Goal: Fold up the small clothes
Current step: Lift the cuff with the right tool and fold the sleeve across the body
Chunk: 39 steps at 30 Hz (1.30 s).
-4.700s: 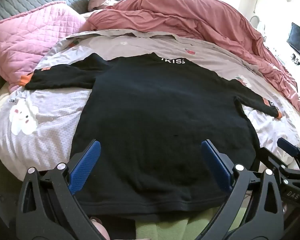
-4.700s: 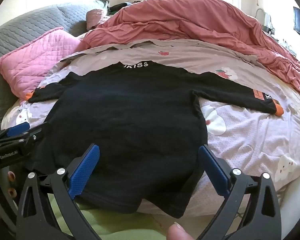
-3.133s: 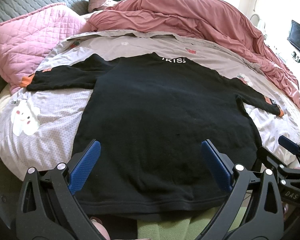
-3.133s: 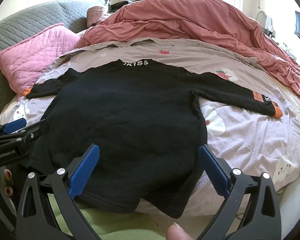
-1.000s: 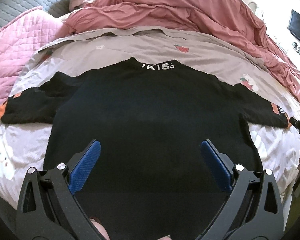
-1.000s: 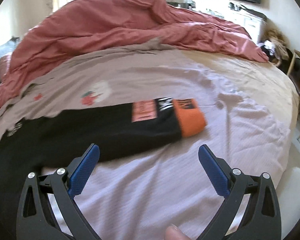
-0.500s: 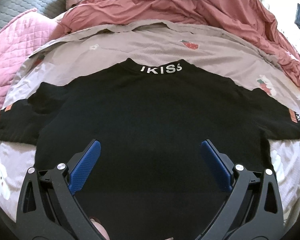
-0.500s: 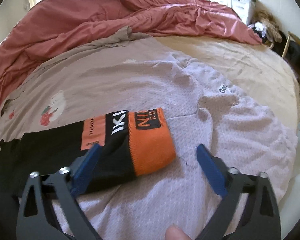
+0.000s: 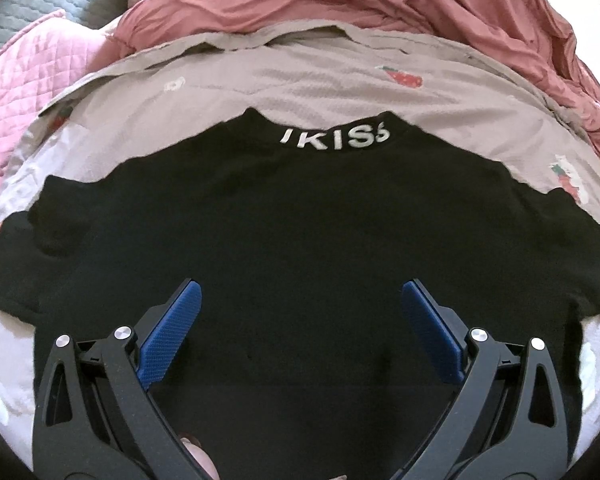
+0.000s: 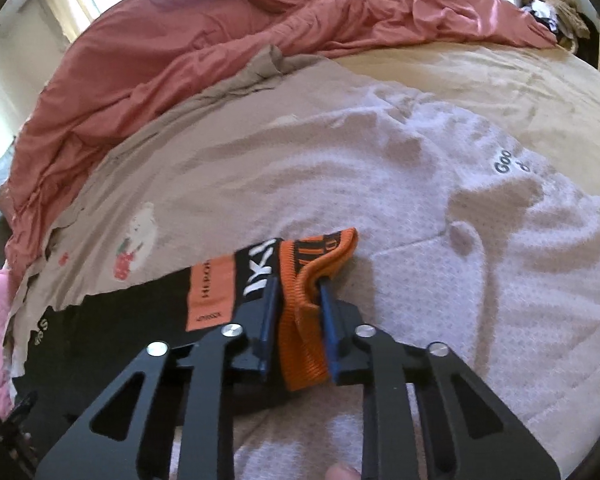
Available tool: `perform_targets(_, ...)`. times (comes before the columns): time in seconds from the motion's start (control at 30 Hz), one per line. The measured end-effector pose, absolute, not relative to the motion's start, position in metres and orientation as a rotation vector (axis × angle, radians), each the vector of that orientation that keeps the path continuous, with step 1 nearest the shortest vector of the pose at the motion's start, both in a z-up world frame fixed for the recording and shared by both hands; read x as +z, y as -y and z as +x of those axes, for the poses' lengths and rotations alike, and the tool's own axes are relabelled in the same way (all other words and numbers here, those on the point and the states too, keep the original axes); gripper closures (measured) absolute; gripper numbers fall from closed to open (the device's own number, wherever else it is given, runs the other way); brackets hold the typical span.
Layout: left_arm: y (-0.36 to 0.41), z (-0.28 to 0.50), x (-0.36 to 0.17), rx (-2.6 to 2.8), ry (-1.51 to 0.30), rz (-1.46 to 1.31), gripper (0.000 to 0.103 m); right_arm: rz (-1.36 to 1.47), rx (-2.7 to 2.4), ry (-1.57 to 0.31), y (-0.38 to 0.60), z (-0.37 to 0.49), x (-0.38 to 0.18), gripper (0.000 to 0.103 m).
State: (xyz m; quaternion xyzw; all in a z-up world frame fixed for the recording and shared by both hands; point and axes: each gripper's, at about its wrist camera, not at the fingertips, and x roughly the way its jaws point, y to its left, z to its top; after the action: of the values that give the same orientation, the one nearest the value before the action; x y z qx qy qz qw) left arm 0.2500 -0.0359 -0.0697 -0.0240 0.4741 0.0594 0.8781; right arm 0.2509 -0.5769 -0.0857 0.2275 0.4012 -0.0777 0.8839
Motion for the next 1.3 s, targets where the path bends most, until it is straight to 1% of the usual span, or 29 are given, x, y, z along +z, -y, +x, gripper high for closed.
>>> perform_targets(0.1, 0.030, 0.250, -0.078, 0.133, -0.990, -0.055, 0.009, 0.547, -0.183, -0.816, 0.587, 0.246, -0.088, 0.083)
perform_targets(0.13, 0.028, 0.249, -0.080, 0.132, -0.991, -0.057, 0.009, 0.567, -0.188, -0.816, 0.590, 0.243, -0.089, 0.081)
perform_targets(0.17, 0.026, 0.249, -0.082, 0.131, -0.991, -0.061, 0.009, 0.568, -0.202, -0.819, 0.591, 0.242, -0.090, 0.079)
perform_targets(0.23, 0.023, 0.248, -0.084, 0.121, -0.983, -0.074, 0.009, 0.543, -0.213, -0.826, 0.587, 0.244, -0.093, 0.079)
perform_targets(0.3, 0.021, 0.246, -0.083, 0.111, -0.974, -0.085, 0.009, 0.535, -0.224, -0.834, 0.585, 0.247, -0.095, 0.082)
perform_targets(0.33, 0.021, 0.246, -0.083, 0.108, -0.971, -0.089, 0.009, 0.538, -0.222, -0.825, 0.585, 0.246, -0.094, 0.091)
perform_targets(0.37, 0.020, 0.245, -0.083, 0.103, -0.967, -0.096, 0.009, 0.532, -0.218, -0.818, 0.583, 0.247, -0.092, 0.094)
perform_targets(0.57, 0.009, 0.240, -0.075, 0.079, -0.922, -0.153, 0.009, 0.461, -0.139, -0.727, 0.555, 0.242, -0.049, 0.095)
perform_targets(0.73, -0.003, 0.232, -0.061, 0.080, -0.873, -0.157, 0.009, 0.402, 0.017, -0.665, 0.492, 0.247, -0.001, 0.096)
perform_targets(0.93, -0.028, 0.223, -0.054, 0.095, -0.842, -0.203, 0.009, 0.356, 0.221, -0.624, 0.401, 0.260, 0.040, 0.096)
perform_targets(1.1, -0.045, 0.215, -0.049, 0.108, -0.815, -0.232, 0.009, 0.332, 0.375, -0.634, 0.329, 0.272, 0.053, 0.096)
perform_targets(1.3, -0.070, 0.209, -0.051, 0.141, -0.810, -0.282, 0.009, 0.299, 0.502, -0.682, 0.248, 0.283, 0.049, 0.096)
